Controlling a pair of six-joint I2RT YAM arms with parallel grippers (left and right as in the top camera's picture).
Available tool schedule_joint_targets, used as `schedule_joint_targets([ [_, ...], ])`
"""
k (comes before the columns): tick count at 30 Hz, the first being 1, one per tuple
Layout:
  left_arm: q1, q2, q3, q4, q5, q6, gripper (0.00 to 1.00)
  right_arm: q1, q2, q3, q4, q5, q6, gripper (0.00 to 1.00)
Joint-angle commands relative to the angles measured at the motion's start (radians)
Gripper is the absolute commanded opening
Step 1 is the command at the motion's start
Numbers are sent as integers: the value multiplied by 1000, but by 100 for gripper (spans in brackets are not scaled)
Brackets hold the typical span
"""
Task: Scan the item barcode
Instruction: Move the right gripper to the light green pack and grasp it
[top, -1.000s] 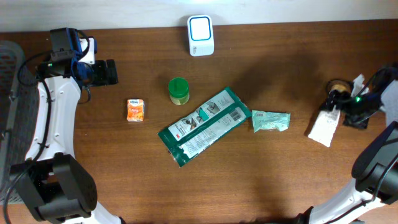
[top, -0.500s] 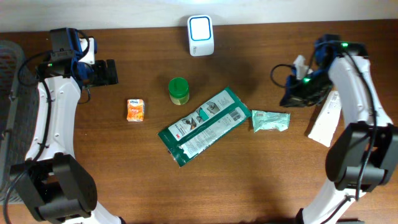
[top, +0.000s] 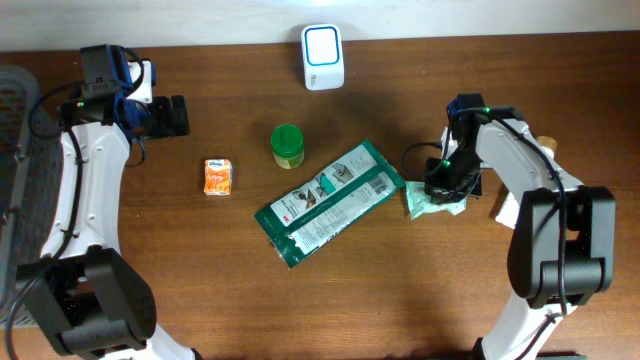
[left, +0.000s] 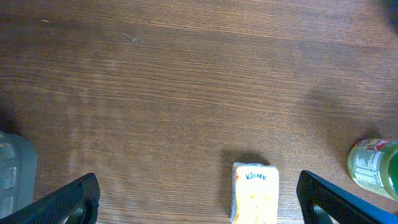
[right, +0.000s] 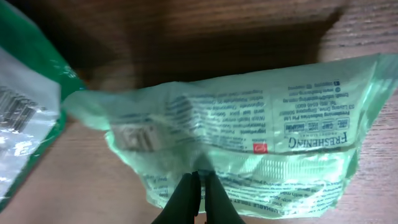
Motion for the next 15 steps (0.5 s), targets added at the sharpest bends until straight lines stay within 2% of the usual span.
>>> schedule_joint_targets([
  [1,1,7,19,2,-3,5,99,1,-14,-75,67,64,11,4],
  [2,1,7,19,2,-3,5,99,1,-10,-97,88,64,12,5],
  [4,1,7,19,2,-3,5,99,1,-7,-131,122,64,11,23],
  [7,1,7,19,2,-3,5,99,1,-9,-131,141,62,7,41],
  [12,1,7,19,2,-3,5,99,-8,-42,-26,69,19,-50,45],
  [15,1,7,19,2,-3,5,99,-42,-86,111,-55,-12,-97,48],
])
